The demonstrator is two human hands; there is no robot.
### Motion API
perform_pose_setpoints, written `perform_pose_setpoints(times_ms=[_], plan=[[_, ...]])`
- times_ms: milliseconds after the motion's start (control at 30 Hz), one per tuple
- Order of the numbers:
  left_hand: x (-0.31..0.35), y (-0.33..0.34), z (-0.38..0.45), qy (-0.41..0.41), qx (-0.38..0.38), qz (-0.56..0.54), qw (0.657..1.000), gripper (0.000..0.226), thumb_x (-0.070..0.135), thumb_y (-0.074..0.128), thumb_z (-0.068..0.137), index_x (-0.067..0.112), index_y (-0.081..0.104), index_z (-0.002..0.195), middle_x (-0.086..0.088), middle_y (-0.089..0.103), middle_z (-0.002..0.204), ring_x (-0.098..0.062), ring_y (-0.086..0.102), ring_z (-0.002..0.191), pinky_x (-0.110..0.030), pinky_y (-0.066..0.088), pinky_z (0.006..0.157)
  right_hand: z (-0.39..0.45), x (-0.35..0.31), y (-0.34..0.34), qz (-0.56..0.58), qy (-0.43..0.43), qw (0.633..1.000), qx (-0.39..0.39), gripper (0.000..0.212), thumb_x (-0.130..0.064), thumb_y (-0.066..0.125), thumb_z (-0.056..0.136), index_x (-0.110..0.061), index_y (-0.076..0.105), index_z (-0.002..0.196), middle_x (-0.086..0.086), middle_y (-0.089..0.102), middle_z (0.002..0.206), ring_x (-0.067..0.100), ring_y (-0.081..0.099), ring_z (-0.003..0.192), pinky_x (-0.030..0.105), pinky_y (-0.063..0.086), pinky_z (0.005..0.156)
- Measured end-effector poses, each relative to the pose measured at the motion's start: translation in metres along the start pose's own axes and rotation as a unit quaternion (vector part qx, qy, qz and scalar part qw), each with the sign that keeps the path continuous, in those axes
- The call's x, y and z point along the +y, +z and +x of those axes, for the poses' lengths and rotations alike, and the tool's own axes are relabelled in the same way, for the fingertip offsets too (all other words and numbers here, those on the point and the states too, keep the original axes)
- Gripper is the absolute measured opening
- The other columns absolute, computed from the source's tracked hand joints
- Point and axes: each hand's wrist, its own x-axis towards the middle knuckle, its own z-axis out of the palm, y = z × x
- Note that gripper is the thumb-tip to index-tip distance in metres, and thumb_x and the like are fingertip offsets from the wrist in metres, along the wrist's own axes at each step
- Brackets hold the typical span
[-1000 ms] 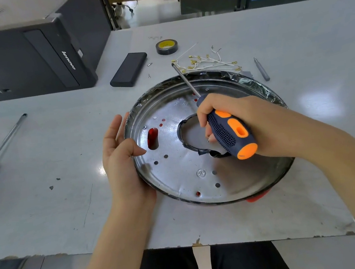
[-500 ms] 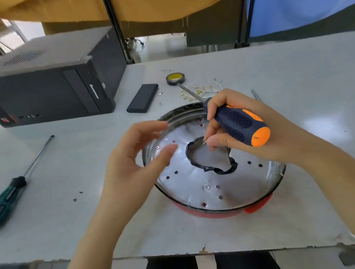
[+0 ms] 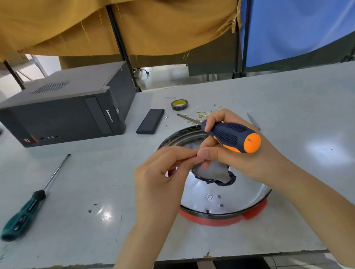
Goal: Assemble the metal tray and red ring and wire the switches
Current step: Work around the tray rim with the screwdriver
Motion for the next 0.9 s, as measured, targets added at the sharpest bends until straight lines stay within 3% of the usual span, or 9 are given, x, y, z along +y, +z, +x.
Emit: perform_pose_setpoints(times_ms=[100,167,233,333,400,500,667,900], plan=[[-0.006,-0.002,0.000,-0.065,0.011,-0.034,0.997,0.037,-0.001,0.074,0.076,0.036,0.072,0.073,0.018,0.072,0.076,-0.002,0.066,0.070,-0.009,0.046,0.062,-0.001,-0.004,0.002,-0.026,-0.017,0.999,0.039,0.028,-0.037,0.066,0.080,-0.018,0.054,0.098,0.008,0.070,0.086,0.015,0.070,0.064,0.024,0.053,0.070],[-0.015,-0.006,0.004,-0.133,0.020,-0.072,0.988,0.036,0.000,0.074,0.077,0.036,0.074,0.068,0.012,0.072,0.070,-0.004,0.066,0.062,-0.008,0.047,0.061,-0.002,-0.009,-0.001,-0.024,-0.033,0.997,0.068,0.027,-0.040,0.062,0.085,-0.024,0.057,0.106,0.010,0.071,0.074,0.018,0.060,0.045,0.028,0.051,0.053],[-0.025,-0.013,0.010,-0.162,0.022,-0.085,0.983,0.036,0.002,0.073,0.079,0.037,0.075,0.068,0.008,0.072,0.067,-0.007,0.065,0.057,-0.010,0.049,0.059,-0.003,-0.012,-0.007,-0.036,-0.054,0.993,0.101,0.024,-0.038,0.061,0.090,-0.027,0.060,0.112,0.011,0.066,0.061,0.014,0.045,0.035,0.024,0.040,0.042],[-0.041,-0.024,0.016,-0.177,0.013,-0.053,0.983,0.036,0.005,0.072,0.081,0.039,0.075,0.071,0.010,0.072,0.070,-0.008,0.064,0.059,-0.014,0.052,0.060,-0.007,-0.014,-0.010,-0.026,-0.064,0.986,0.151,0.024,-0.034,0.062,0.084,-0.017,0.066,0.100,0.010,0.055,0.049,0.010,0.045,0.038,0.012,0.038,0.044],[-0.049,-0.028,0.019,-0.185,0.008,-0.041,0.982,0.037,0.006,0.071,0.083,0.041,0.074,0.072,0.009,0.073,0.073,-0.007,0.064,0.064,-0.019,0.055,0.061,-0.010,-0.014,-0.007,-0.009,-0.079,0.979,0.187,0.036,-0.037,0.057,0.081,-0.003,0.063,0.090,0.013,0.049,0.046,0.004,0.047,0.039,0.008,0.037,0.043],[-0.058,-0.032,0.022,-0.194,0.007,-0.028,0.981,0.040,0.008,0.072,0.083,0.045,0.073,0.070,0.014,0.072,0.075,-0.003,0.060,0.065,-0.015,0.053,0.056,-0.012,-0.014,-0.005,0.044,-0.088,0.967,0.237,0.048,-0.040,0.050,0.082,0.006,0.057,0.086,-0.006,0.054,0.047,0.002,0.040,0.032,0.009,0.032,0.038],[-0.067,-0.034,0.021,-0.198,0.004,-0.011,0.980,0.035,0.010,0.072,0.083,0.042,0.073,0.069,0.018,0.071,0.075,-0.004,0.058,0.066,-0.014,0.051,0.054,-0.014,-0.016,-0.001,0.116,-0.071,0.959,0.250,0.036,-0.044,0.052,0.079,-0.009,0.062,0.077,-0.001,0.039,0.036,0.006,0.033,0.029,0.009,0.039,0.039],[-0.074,-0.030,0.019,-0.197,0.009,-0.016,0.980,0.031,0.009,0.073,0.082,0.037,0.072,0.071,0.017,0.072,0.076,-0.004,0.059,0.069,-0.016,0.053,0.056,-0.013,-0.014,-0.001,0.088,-0.062,0.967,0.231,0.028,-0.046,0.052,0.080,-0.026,0.067,0.071,-0.002,0.039,0.038,0.009,0.035,0.031,0.011,0.028,0.036]])
